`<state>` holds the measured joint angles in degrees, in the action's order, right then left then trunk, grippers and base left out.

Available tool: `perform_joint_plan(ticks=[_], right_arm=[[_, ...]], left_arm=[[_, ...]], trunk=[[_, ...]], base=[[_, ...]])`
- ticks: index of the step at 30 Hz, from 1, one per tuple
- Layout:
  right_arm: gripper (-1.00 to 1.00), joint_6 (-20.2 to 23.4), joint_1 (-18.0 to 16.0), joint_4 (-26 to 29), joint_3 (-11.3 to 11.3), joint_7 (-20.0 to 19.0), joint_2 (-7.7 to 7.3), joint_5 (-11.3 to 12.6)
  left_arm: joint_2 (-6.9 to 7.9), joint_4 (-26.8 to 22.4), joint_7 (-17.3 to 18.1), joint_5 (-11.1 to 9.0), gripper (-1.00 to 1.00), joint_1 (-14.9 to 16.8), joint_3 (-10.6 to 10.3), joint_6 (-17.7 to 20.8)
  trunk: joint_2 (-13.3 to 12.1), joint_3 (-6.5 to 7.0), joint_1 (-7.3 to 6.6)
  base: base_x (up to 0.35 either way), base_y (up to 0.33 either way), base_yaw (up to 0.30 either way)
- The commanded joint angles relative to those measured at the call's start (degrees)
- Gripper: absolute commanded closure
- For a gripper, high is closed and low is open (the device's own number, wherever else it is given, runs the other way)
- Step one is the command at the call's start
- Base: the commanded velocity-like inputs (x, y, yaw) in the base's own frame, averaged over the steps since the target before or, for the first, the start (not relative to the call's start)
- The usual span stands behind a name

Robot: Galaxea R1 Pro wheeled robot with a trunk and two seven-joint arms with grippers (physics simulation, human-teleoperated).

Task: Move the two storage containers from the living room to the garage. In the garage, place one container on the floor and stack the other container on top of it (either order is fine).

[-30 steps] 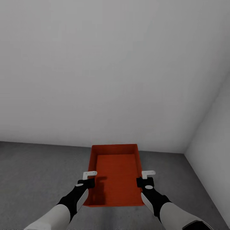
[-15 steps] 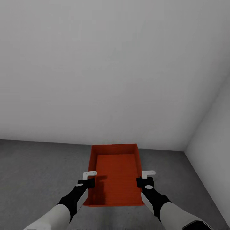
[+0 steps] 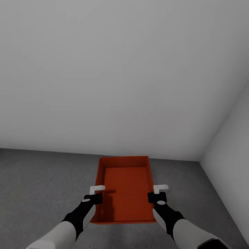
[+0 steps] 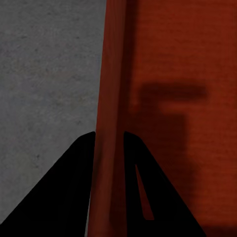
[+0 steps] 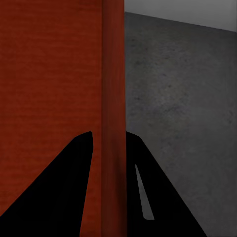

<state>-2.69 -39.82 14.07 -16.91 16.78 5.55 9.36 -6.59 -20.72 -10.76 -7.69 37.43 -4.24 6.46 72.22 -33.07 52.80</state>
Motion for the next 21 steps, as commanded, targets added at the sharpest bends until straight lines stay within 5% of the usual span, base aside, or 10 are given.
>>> perform_joint_plan(ticks=[1, 21], right_arm=[[1.00, -0.3, -0.1, 1.5, 1.2, 0.0, -0.01, 0.0], [1.00, -0.3, -0.1, 1.5, 1.2, 0.1, -0.01, 0.0]], left_arm=[[0.09, 0.0, -0.8, 0.0, 1.00, 0.0, 0.4, 0.4], [0.09, 0.0, -0.8, 0.0, 1.00, 0.0, 0.4, 0.4]], trunk=[[0.0, -0.15, 0.00], [0.0, -2.00, 0.00]], base=[[0.000, 0.000, 0.000], [0.000, 0.000, 0.000]])
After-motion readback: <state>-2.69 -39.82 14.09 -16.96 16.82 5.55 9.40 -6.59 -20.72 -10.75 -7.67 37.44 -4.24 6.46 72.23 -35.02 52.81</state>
